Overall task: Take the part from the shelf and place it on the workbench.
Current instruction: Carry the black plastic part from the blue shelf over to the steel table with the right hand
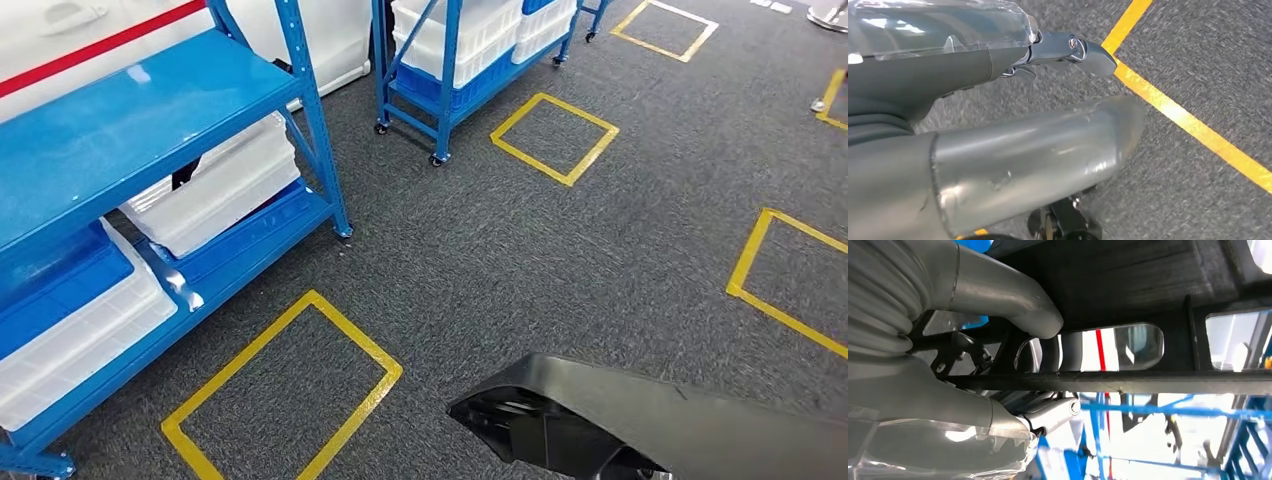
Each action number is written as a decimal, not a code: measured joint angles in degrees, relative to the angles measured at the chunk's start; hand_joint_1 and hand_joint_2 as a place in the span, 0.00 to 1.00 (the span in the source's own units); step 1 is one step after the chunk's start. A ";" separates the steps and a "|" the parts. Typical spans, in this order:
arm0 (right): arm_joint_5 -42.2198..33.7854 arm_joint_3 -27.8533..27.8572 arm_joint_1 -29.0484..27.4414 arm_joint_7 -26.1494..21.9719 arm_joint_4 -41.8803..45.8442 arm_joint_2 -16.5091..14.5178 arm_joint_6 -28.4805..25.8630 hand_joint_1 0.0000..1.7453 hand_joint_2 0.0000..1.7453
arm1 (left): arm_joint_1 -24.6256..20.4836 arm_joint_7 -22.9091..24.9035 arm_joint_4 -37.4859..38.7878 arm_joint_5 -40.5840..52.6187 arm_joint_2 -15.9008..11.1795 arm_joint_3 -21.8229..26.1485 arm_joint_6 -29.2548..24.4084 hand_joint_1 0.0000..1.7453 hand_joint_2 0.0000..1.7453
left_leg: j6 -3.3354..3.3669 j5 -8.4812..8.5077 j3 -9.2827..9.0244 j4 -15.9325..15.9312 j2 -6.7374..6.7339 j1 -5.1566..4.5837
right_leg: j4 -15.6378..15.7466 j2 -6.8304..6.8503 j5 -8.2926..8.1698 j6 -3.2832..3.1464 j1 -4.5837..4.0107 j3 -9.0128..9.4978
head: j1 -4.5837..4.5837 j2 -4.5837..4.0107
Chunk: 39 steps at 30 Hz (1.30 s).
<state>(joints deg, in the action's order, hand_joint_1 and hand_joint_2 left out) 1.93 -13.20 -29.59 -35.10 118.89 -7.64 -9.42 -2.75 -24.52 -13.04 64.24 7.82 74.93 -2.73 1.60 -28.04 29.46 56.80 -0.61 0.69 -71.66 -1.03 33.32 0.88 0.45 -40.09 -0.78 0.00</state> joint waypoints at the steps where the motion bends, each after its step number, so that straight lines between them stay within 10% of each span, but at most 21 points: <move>1: -0.08 0.38 -0.18 -0.03 -0.01 -0.09 0.25 1.00 1.00 | 0.05 0.01 -0.03 -0.01 -0.01 0.09 0.02 0.00 0.00 | -0.01 -0.07 0.00 0.02 -0.88 -0.05 | -2.28 0.40 0.59 0.19 0.19 -1.11 | 0.00 0.00; 3: -0.20 1.34 -0.67 -0.07 -0.02 -0.49 1.08 1.00 1.00 | 0.01 0.02 -0.09 -0.03 -0.01 0.31 0.05 0.00 0.00 | -0.17 -0.28 -0.12 0.03 -2.48 -0.07 | -0.51 1.10 -1.41 0.36 0.42 -0.01 | -0.03 0.00; 7: 0.09 3.80 -1.43 -0.23 -0.04 -2.34 3.93 1.00 1.00 | -0.17 0.03 -0.10 -0.13 0.03 0.79 0.24 0.00 0.00 | -1.15 -0.98 -0.92 0.14 -4.83 -0.37 | 12.65 5.52 -5.99 -0.84 -0.48 7.35 | 0.00 0.00; 10: 1.01 5.78 -2.15 -0.95 -0.05 -4.11 6.26 1.00 1.00 | -0.45 0.30 -0.10 -0.38 0.03 0.91 0.51 0.00 0.00 | -2.00 -1.42 -1.43 0.13 -6.31 -0.46 | 13.61 4.25 -6.11 -1.70 -0.68 7.48 | 0.02 0.00; 14: 2.64 7.63 -2.55 -2.42 -0.05 -6.70 9.10 1.00 1.00 | -0.43 0.41 -0.10 -0.50 -0.05 0.97 0.83 0.00 0.00 | -2.90 -6.56 1.78 8.13 -1.26 -0.03 | 14.63 1.61 -6.78 -2.88 -0.10 7.77 | 0.44 0.00; 17: 3.55 8.81 -2.64 -3.22 -0.07 -8.23 10.64 1.00 1.00 | -0.16 0.31 -0.10 -0.44 -0.20 1.09 0.83 0.00 0.00 | -3.28 -8.93 5.83 16.31 0.13 0.10 | 14.43 -0.86 -6.81 -2.98 -0.11 7.72 | 0.55 0.00; 21: 4.45 9.83 -2.72 -3.82 -0.08 -9.54 11.81 1.00 1.00 | -0.23 0.15 -0.10 -0.13 -0.36 1.18 0.84 0.00 0.00 | -3.55 -2.06 1.44 5.07 3.48 0.90 | 13.12 -4.12 -6.35 -2.25 0.03 7.37 | 0.57 0.00; 23: 4.97 10.30 -2.80 -4.07 -0.08 -10.14 12.30 1.00 1.00 | -0.22 0.20 -0.10 0.08 -0.37 1.25 0.81 0.00 0.00 | -3.15 -1.54 0.36 2.01 5.38 1.02 | 12.40 -5.53 -6.26 -1.46 0.05 6.61 | 0.58 0.00; 25: 5.43 10.77 -3.04 -4.33 -0.08 -10.56 12.66 1.00 1.00 | -0.31 0.32 -0.10 0.17 -0.35 1.27 0.78 0.00 0.00 | -2.23 -1.48 0.30 1.80 4.33 0.77 | 12.40 -6.86 -6.59 -0.65 0.24 6.06 | 0.60 0.00; 32: 8.20 11.56 -3.47 -4.70 -0.05 -11.26 13.19 1.00 1.00 | -0.35 1.20 -0.10 0.39 -0.22 1.27 0.77 0.00 0.00 | -0.46 -0.98 0.10 0.96 -1.46 0.16 | -2.83 0.60 0.74 0.22 0.13 -1.31 | -0.26 0.00; 36: 8.61 11.75 -3.50 -4.69 -0.03 -11.48 13.14 1.00 1.00 | -0.61 1.32 -0.10 0.41 -0.08 1.27 0.79 0.00 0.00 | -0.64 -1.48 -0.49 0.94 -4.22 -0.21 | 8.39 3.60 -4.75 -1.12 -0.62 5.20 | -0.25 0.00; 39: 8.69 11.85 -3.46 -4.71 0.08 -11.68 13.08 1.00 1.00 | -0.60 1.33 -0.10 0.47 0.09 1.27 0.85 0.00 0.00 | -1.20 -1.84 -0.79 1.01 -5.50 -0.49 | 12.82 5.63 -5.33 -1.96 -1.56 7.44 | -0.20 0.00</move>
<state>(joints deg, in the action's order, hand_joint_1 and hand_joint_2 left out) 10.63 -1.35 -33.05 -39.81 118.97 -19.32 3.66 -3.34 -23.19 -13.14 64.71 7.91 76.19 -1.89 0.40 -29.88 28.66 57.81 -6.11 0.20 -58.83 4.60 27.99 -1.09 -1.11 -32.65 -0.98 0.00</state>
